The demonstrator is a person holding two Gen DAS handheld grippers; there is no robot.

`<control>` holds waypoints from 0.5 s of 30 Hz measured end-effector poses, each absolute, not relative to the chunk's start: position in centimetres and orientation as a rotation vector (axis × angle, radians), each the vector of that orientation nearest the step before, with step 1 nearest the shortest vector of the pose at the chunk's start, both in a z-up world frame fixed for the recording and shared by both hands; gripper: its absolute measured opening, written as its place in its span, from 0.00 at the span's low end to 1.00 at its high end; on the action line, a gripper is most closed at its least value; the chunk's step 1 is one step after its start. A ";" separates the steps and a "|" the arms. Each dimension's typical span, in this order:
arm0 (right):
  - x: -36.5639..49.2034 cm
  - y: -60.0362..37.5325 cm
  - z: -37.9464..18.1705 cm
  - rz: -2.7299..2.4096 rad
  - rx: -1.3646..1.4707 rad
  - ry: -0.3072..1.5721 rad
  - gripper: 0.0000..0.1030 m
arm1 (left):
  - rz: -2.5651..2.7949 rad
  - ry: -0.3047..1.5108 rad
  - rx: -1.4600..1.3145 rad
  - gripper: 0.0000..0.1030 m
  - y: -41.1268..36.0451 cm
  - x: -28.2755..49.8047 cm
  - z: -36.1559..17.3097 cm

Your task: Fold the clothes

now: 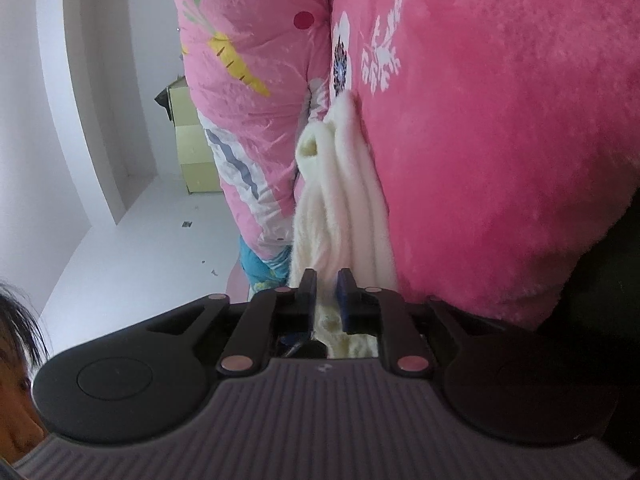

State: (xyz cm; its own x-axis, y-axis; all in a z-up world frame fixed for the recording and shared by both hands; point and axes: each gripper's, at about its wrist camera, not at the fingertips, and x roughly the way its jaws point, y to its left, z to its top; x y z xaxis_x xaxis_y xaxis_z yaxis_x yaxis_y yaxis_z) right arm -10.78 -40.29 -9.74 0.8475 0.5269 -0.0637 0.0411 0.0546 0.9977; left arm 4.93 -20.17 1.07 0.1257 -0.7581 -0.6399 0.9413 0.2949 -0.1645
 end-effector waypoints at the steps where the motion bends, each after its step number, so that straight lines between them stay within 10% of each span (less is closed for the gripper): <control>1: -10.6 -40.3 -9.6 0.399 1.481 0.488 0.24 | -1.264 0.700 0.330 0.50 -20.2 4.7 1.0; 10: -7.8 -38.3 -3.9 0.344 1.083 0.691 0.44 | -1.251 0.559 0.527 0.52 -20.6 1.3 0.3; 15: -6.8 -36.5 -1.3 0.264 0.843 0.807 0.16 | -1.200 0.505 0.583 0.53 -20.9 0.0 -0.2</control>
